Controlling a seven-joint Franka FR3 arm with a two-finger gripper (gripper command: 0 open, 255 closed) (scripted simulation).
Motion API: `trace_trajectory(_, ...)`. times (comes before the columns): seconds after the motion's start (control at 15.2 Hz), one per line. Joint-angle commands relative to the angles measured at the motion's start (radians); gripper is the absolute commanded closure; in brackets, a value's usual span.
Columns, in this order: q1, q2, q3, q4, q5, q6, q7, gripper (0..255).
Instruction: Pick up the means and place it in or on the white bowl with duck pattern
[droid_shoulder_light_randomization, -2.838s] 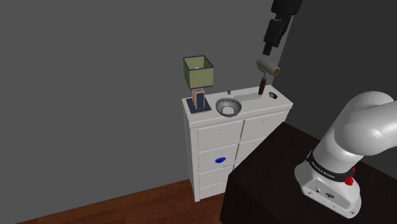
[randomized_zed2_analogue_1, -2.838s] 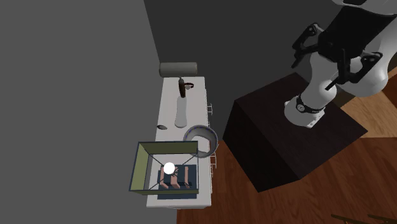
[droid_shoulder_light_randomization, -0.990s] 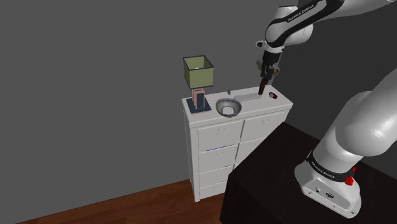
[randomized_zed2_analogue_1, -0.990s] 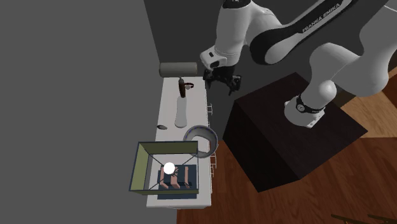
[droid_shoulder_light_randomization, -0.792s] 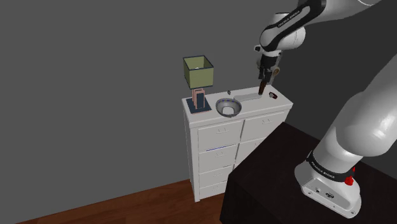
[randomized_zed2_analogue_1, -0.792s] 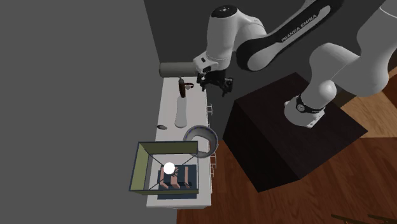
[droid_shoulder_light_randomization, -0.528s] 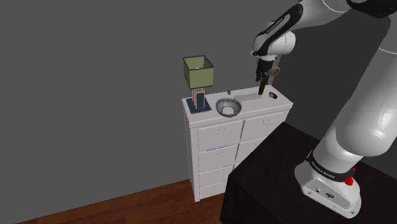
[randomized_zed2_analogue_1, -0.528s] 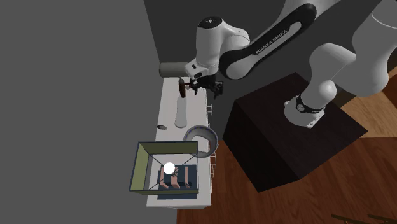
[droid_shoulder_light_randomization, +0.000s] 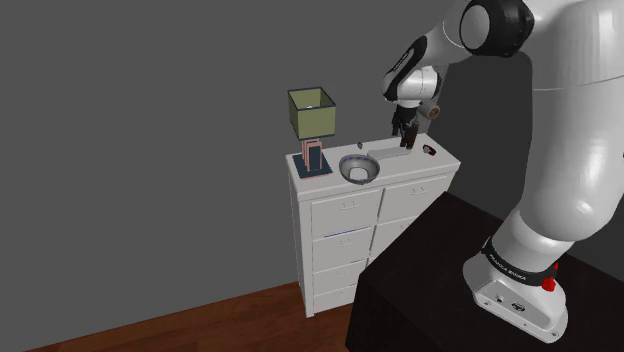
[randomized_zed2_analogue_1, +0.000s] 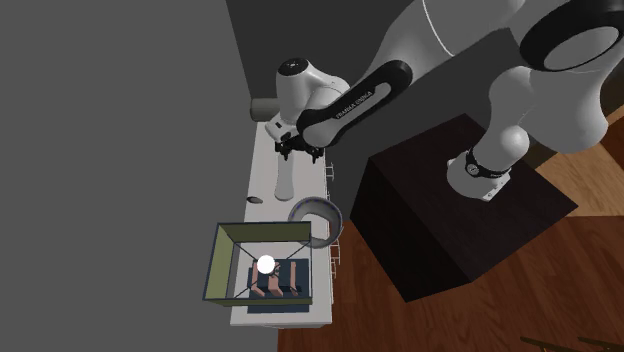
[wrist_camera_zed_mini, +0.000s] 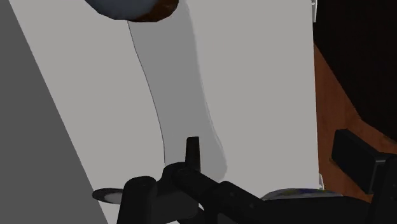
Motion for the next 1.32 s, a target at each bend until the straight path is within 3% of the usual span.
trace_trajectory(0.0, -0.04, 0.081, 0.03, 0.082, 0.027, -0.009, -0.055, 0)
trace_trajectory(0.33, -0.122, 0.266, 0.092, 0.284, 0.055, -0.032, -0.142, 0)
trace_trajectory(1.25, -0.143, 0.343, 0.122, 0.303, 0.085, 0.025, -0.159, 0)
